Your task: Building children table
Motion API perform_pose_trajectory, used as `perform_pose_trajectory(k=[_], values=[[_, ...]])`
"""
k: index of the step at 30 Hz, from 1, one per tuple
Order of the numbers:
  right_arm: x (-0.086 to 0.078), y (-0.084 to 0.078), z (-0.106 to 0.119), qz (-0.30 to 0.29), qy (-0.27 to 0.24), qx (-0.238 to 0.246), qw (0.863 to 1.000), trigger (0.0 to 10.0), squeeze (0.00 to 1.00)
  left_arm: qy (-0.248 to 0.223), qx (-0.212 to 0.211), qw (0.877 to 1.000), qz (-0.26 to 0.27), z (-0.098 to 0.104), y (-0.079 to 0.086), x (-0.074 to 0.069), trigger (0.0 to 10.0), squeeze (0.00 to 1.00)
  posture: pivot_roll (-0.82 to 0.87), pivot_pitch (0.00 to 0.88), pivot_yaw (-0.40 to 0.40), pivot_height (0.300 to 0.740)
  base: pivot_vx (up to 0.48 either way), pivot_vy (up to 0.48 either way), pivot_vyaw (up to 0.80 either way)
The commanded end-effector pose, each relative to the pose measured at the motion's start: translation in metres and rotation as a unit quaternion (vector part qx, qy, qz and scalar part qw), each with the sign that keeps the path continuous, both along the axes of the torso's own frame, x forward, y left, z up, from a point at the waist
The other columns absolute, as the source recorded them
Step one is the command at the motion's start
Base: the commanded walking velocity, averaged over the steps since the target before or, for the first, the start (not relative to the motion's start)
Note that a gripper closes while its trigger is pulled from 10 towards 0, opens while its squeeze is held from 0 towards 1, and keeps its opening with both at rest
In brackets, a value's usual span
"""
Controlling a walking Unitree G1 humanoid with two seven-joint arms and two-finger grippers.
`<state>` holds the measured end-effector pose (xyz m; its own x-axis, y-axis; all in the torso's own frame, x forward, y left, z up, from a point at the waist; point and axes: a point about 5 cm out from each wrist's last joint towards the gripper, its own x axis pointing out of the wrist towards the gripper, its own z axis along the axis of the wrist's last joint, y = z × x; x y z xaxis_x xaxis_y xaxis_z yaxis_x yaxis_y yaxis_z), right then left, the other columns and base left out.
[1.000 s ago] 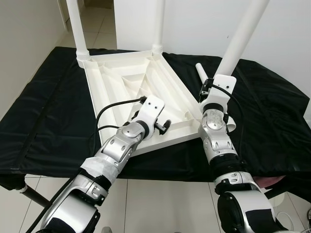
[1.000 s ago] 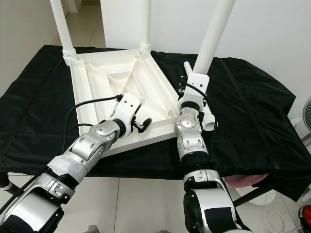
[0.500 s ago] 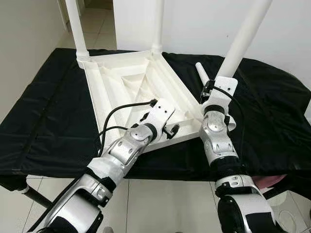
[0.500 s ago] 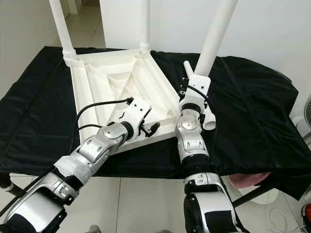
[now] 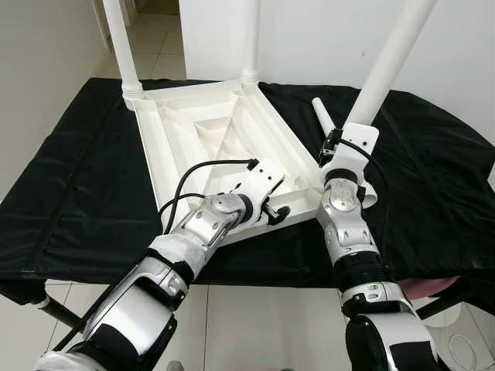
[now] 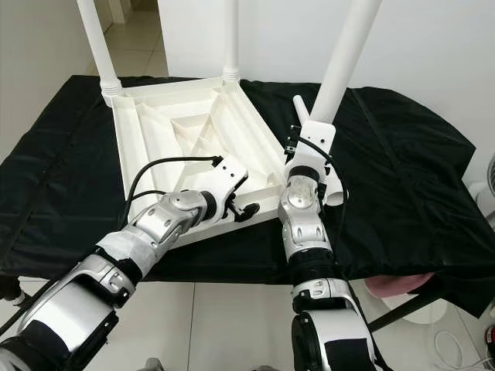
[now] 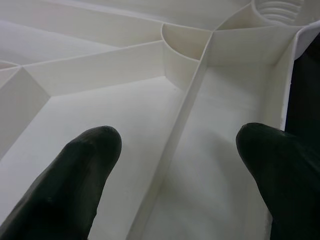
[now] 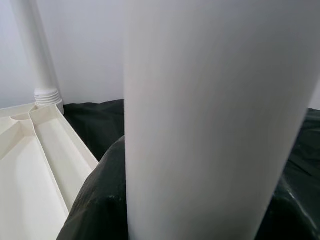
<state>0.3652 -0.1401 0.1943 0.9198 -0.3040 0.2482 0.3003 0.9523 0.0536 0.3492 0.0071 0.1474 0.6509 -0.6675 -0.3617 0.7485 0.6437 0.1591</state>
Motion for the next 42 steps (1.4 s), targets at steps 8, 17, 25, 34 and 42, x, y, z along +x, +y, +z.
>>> perform_pose_trajectory(k=[8, 17, 25, 34, 42], values=[[-0.002, 0.0, -0.001, -0.006, 0.003, 0.0, 1.0, 10.0, 0.0, 0.0, 0.017, 1.0, -0.012, -0.001, -0.006, 0.004, 10.0, 0.0, -0.06, 0.019, 0.023, 0.74, 0.0, 0.0, 0.0], [-0.003, 0.001, -0.001, -0.007, 0.005, 0.002, 1.0, 10.0, 0.0, -0.006, 0.034, 0.999, -0.003, -0.004, -0.005, 0.011, 0.0, 0.0, -0.06, 0.031, 0.029, 0.74, 0.0, 0.0, 0.0], [-0.004, -0.001, -0.002, -0.011, 0.007, 0.003, 1.0, 10.0, 0.0, -0.015, 0.053, 0.998, 0.001, -0.008, 0.005, 0.015, 0.0, 0.0, -0.06, 0.04, 0.033, 0.74, 0.0, 0.0, 0.0], [-0.004, -0.001, -0.003, -0.014, 0.009, 0.005, 1.0, 10.0, 0.0, -0.024, 0.086, 0.994, -0.062, -0.014, 0.032, 0.009, 0.0, 0.0, -0.05, 0.039, 0.034, 0.74, 0.0, 0.0, 0.0], [-0.003, -0.002, -0.002, -0.013, 0.01, 0.004, 1.0, 10.0, 0.0, -0.04, 0.121, 0.983, -0.13, -0.021, 0.058, -0.004, 0.0, 0.0, -0.05, 0.037, 0.023, 0.74, 0.0, 0.0, 0.0]])
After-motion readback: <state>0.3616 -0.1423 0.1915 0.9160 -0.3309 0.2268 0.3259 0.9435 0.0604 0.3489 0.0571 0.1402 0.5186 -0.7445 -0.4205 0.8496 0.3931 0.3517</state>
